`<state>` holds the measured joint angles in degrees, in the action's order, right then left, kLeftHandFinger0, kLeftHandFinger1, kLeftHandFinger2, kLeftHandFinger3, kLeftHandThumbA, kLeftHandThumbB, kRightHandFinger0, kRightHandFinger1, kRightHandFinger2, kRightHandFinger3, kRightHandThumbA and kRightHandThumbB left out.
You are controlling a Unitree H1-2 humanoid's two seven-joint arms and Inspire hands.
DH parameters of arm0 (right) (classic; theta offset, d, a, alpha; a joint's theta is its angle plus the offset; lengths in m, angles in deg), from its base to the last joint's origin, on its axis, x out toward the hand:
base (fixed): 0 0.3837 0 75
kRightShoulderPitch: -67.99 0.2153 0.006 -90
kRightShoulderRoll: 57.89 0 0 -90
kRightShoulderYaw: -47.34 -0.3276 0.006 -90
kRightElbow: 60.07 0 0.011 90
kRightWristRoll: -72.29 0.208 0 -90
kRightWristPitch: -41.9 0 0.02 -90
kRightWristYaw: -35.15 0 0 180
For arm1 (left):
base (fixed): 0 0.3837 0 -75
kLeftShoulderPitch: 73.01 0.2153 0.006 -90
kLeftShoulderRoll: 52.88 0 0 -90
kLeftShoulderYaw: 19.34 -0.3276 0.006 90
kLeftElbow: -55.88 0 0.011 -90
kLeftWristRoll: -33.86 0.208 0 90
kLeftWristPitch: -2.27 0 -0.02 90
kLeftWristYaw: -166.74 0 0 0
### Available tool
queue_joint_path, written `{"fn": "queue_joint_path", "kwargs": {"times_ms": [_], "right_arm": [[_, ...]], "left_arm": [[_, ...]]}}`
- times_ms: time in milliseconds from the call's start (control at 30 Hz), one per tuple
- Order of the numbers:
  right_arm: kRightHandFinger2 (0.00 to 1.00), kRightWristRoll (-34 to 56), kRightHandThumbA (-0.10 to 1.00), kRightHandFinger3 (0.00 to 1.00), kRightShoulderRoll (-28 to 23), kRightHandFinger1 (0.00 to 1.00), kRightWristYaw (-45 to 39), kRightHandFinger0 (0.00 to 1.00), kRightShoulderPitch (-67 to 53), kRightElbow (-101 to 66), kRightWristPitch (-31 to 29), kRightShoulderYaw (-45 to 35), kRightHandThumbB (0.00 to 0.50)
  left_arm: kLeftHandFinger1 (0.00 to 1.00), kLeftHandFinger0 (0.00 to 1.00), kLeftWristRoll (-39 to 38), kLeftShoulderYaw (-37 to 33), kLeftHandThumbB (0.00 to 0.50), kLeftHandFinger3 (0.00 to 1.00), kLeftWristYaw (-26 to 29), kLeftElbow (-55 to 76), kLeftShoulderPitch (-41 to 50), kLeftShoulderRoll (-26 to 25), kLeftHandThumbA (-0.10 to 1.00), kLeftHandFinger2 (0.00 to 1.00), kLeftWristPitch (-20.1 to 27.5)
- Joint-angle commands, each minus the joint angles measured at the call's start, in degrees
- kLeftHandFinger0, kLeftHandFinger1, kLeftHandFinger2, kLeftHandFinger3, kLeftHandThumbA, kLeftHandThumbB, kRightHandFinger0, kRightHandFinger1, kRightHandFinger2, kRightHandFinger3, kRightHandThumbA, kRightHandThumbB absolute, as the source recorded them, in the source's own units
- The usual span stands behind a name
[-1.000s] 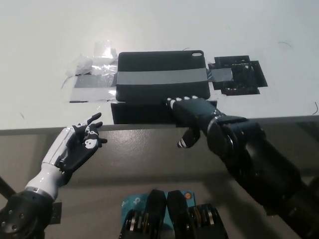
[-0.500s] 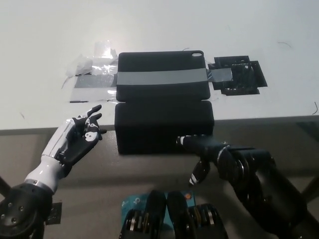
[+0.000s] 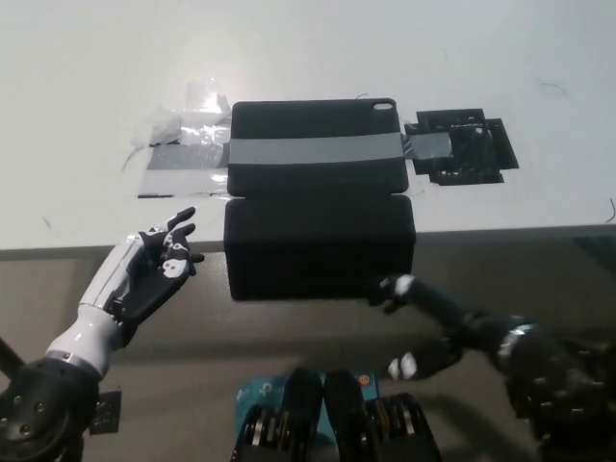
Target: The robot uses its right hand to pull the cover of a folded tablet cover kept in the middle of the desk
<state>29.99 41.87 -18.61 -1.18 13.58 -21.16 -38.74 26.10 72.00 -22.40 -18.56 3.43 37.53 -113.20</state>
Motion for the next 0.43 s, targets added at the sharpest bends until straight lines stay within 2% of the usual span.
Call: {"fn": "queue_joint_path", "kwargs": {"times_ms": [0, 67, 100, 200, 300, 400], "right_arm": [[0.77, 13.35, 0.59, 0.95, -0.31, 0.69, 5.62, 0.86, 2.25, -3.83, -0.5, -8.67, 0.243], [0.82, 17.7, 0.54, 0.98, -0.58, 0.7, 8.64, 0.85, 1.98, -3.19, -4.38, -11.23, 0.218], [0.82, 22.35, 0.41, 1.0, 0.34, 0.68, 11.51, 0.78, 1.34, -1.89, -7.13, -15.74, 0.181], [0.82, 26.12, 0.32, 1.0, 1.83, 0.67, 16.04, 0.73, -0.69, -0.63, -11.68, -20.48, 0.121], [0.83, 28.34, 0.4, 0.98, 2.58, 0.68, 18.16, 0.71, -3.23, 0.31, -10.65, -25.62, 0.139], [0.9, 28.36, 0.42, 1.0, 2.07, 0.71, 19.22, 0.68, -5.26, 2.07, -11.27, -27.55, 0.138]], "left_arm": [[0.95, 0.73, -0.54, 0.67, 0.207, 1.0, -0.83, 0.61, -0.53, -1.03, 1.0, 1.0, 0.32], [0.95, 0.72, -0.47, 0.59, 0.203, 1.0, -0.92, 0.4, -0.57, -1.08, 1.0, 1.0, 0.67], [0.94, 0.72, -0.38, 0.55, 0.203, 1.0, -0.9, 0.43, -0.62, -1.21, 1.0, 1.0, 0.27], [0.94, 0.72, -0.42, 0.56, 0.213, 1.0, -0.86, 0.52, -0.58, -1.15, 1.0, 1.0, 0.19], [0.95, 0.71, -0.53, 0.23, 0.221, 1.0, -1.03, 0.58, -0.75, -0.89, 1.0, 1.0, 0.11], [0.94, 0.72, -0.73, 0.42, 0.222, 1.0, -1.02, 0.37, -0.8, -0.84, 1.0, 1.0, 0.35]]}}
